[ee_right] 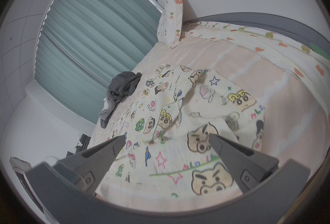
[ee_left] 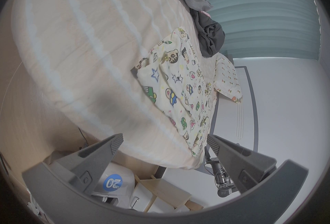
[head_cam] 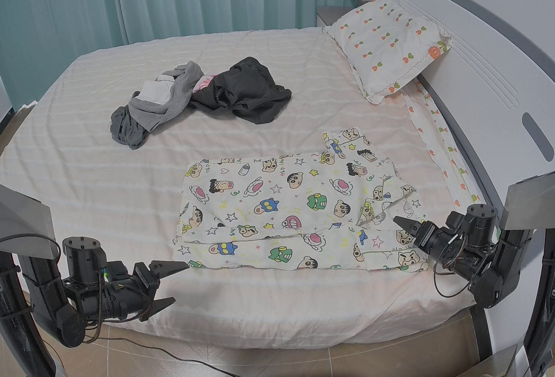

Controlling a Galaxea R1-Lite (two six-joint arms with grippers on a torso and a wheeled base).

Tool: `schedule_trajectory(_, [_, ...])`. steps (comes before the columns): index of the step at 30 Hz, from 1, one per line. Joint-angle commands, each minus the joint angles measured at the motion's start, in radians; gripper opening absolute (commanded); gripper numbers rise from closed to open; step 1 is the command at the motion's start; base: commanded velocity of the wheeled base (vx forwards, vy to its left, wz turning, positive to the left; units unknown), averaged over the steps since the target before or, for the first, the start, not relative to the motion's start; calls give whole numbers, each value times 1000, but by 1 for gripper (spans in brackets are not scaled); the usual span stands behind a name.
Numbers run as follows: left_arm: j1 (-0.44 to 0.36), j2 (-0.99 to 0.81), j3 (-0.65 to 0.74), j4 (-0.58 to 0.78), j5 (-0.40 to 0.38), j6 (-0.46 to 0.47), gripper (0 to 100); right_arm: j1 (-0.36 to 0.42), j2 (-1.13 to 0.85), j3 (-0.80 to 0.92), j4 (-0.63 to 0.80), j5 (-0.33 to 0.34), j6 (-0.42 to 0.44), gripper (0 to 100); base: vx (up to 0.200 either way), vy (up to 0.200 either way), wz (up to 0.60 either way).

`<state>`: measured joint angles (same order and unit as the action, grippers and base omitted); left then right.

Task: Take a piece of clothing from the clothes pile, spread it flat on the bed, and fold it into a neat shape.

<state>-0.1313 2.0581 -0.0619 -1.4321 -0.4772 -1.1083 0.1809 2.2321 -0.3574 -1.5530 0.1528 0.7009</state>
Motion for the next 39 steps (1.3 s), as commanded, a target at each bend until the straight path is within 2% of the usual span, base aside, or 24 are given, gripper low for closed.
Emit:
schedule_trajectory(1, [1,2,-3,-2,3,-2,100,0,-2,0,-13,1,0,100,0,0,0])
schedule_trajectory(9, [-1,2,1,-2,19,5,100,0,-2,-3,-15,2,2,100,0,0,0])
schedule_trajectory(18, [1,4,1,-2,28,5,100,0,-6,-3,-15,2,2,100,200,0,0])
schedule_trajectory(22, [-13,8,-6,-4,71,5,100,3,-16,-2,-13,2,2,100,0,0,0])
schedule_trajectory(39, [-13,11,4,-48,65,-12,100,6,-16,0,-13,4,0,100,0,0,0])
